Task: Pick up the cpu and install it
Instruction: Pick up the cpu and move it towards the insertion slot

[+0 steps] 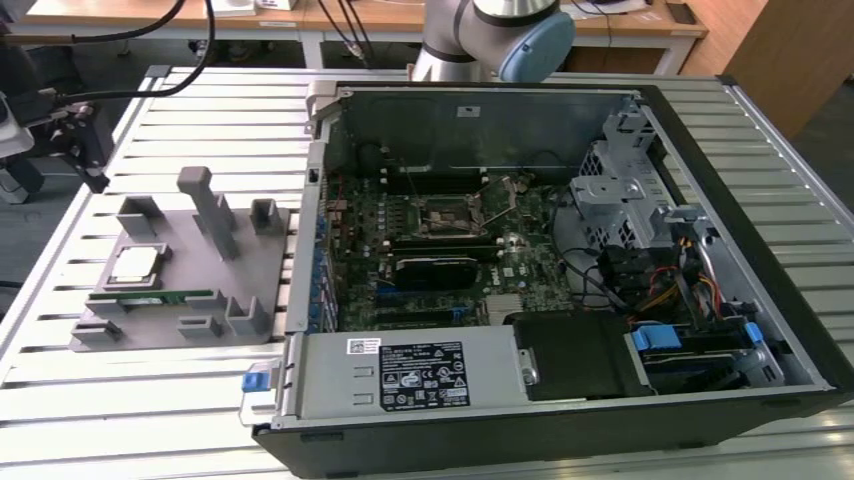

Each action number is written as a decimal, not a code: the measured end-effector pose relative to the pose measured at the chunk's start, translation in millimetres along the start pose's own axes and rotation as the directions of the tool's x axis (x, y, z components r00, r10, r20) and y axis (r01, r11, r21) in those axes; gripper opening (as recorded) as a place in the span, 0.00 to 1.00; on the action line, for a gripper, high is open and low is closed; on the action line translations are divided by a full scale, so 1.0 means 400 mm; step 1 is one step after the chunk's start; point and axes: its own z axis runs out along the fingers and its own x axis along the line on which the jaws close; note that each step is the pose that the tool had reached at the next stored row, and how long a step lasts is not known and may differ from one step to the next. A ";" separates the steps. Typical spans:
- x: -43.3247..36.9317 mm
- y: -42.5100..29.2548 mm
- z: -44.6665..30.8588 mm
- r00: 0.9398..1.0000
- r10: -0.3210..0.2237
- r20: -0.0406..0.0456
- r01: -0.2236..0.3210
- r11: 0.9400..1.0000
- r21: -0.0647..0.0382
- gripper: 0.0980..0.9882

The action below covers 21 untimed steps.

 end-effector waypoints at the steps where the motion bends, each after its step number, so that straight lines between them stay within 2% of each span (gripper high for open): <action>1: 0.000 0.000 0.002 1.000 0.000 0.000 0.000 1.000 -0.001 0.62; 10: -0.001 -0.003 0.026 1.000 -0.005 0.000 0.005 1.000 -0.013 0.62; 21: -0.004 -0.010 0.068 1.000 -0.019 -0.001 0.019 1.000 -0.015 0.62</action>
